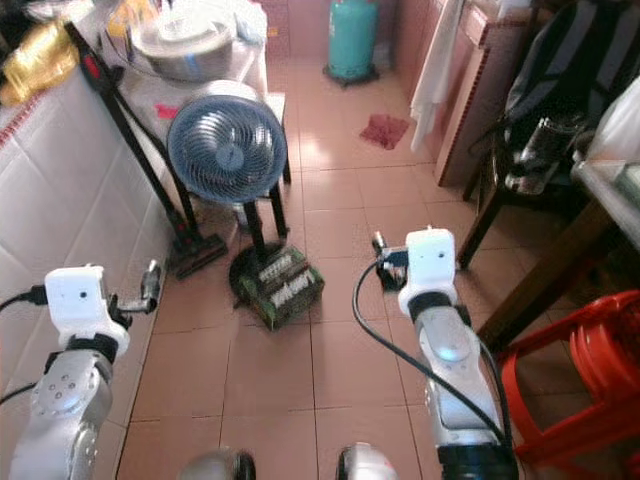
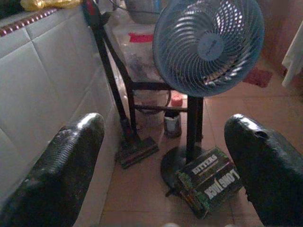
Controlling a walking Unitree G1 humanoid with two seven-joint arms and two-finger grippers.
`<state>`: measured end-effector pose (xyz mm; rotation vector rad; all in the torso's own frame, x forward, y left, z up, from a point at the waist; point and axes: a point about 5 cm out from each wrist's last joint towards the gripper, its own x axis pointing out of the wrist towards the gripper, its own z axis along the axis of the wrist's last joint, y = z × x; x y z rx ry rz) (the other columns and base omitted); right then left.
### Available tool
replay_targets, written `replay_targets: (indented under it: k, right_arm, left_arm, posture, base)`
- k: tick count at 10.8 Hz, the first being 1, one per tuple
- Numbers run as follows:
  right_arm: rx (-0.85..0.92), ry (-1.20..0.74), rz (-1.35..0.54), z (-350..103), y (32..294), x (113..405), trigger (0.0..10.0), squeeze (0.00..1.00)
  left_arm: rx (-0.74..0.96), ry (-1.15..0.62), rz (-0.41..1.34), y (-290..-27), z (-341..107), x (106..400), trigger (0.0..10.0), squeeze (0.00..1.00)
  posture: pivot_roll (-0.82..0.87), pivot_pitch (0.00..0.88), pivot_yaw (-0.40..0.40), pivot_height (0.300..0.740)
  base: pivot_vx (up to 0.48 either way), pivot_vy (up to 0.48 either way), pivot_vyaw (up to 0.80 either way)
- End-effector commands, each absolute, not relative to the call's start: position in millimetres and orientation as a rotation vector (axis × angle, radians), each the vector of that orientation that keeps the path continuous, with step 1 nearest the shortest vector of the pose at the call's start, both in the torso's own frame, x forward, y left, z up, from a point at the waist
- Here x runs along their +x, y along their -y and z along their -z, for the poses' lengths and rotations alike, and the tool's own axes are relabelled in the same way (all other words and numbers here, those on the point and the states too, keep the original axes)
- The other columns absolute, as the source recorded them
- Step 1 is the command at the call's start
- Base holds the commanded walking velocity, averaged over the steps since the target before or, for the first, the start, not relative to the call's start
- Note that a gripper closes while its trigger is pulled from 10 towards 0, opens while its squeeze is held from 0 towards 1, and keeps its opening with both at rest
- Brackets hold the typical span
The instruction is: Setting the table
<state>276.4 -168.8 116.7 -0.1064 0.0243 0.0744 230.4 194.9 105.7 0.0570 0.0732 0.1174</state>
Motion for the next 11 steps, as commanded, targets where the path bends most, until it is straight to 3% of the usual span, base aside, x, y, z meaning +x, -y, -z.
replay_targets:
  k: [1,5,9,11]
  right_arm:
    - [-0.077,-0.031,-0.076,-117.5,165.3,275.3,10.0,0.00]
    - [-0.061,-0.075,-0.077,-106.2,162.0,259.3,10.0,0.00]
    - [-0.071,0.006,-0.092,-127.9,157.0,281.9,10.0,0.00]
    - [-0.072,0.007,-0.098,-128.1,154.6,279.7,10.0,0.00]
  left_arm:
    - [0.069,-0.077,-0.117,-196.9,-108.5,229.9,10.0,0.00]
    - [0.036,-0.133,-0.105,-186.4,-97.4,224.3,10.0,0.00]
    - [0.026,-0.076,-0.081,-180.6,-108.9,246.6,10.0,0.00]
    - [0.015,-0.083,-0.084,-178.1,-107.6,246.3,10.0,0.00]
  posture:
    - [0.01,0.102,0.046,0.740]
    - [0.00,0.086,0.044,0.740]
    - [-0.01,0.093,0.052,0.740]
    - [-0.02,0.096,0.051,0.740]
  base:
    - [-0.281,0.000,-0.46]
    - [-0.372,0.000,-0.80]
    - [-0.299,0.000,-0.80]
    - [-0.249,0.324,-0.80]
